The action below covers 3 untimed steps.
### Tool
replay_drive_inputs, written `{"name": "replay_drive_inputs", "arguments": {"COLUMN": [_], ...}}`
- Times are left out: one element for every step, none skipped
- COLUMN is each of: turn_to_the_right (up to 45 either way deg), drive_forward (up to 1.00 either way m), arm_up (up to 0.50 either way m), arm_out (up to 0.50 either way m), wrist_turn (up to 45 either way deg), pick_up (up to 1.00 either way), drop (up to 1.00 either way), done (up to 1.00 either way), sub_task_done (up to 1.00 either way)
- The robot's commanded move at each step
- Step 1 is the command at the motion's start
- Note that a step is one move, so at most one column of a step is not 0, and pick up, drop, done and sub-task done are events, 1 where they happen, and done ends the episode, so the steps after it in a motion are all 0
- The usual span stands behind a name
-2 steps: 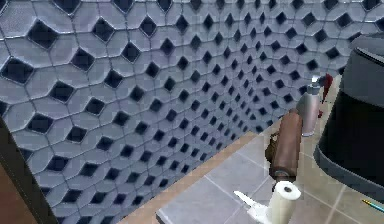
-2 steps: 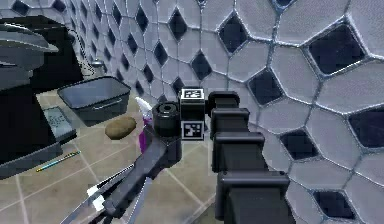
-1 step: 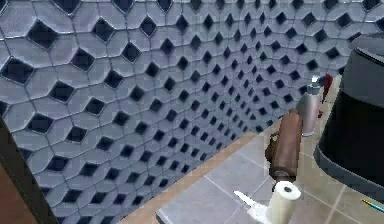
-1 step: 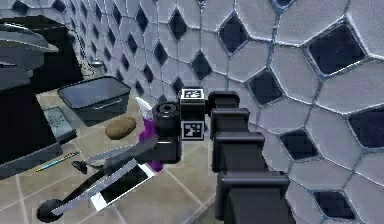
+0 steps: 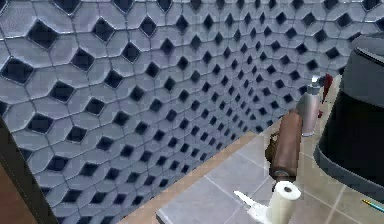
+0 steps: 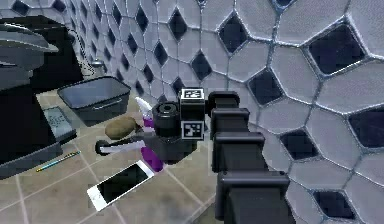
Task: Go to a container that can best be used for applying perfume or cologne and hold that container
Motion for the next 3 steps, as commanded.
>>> {"name": "replay_drive_inputs", "arguments": {"turn_to_the_right": [0.0,0.0,0.0], "drive_forward": [0.00,0.00,0.00], "arm_up": [0.00,0.00,0.00], "arm_out": [0.00,0.00,0.00], "wrist_turn": [24.0,0.0,0.0], "pick_up": [0.00,1.00,0.00], "drop": [0.00,0.00,0.00], "done": [0.00,0.00,1.00], "sub_task_done": [0.00,0.00,0.00]}}
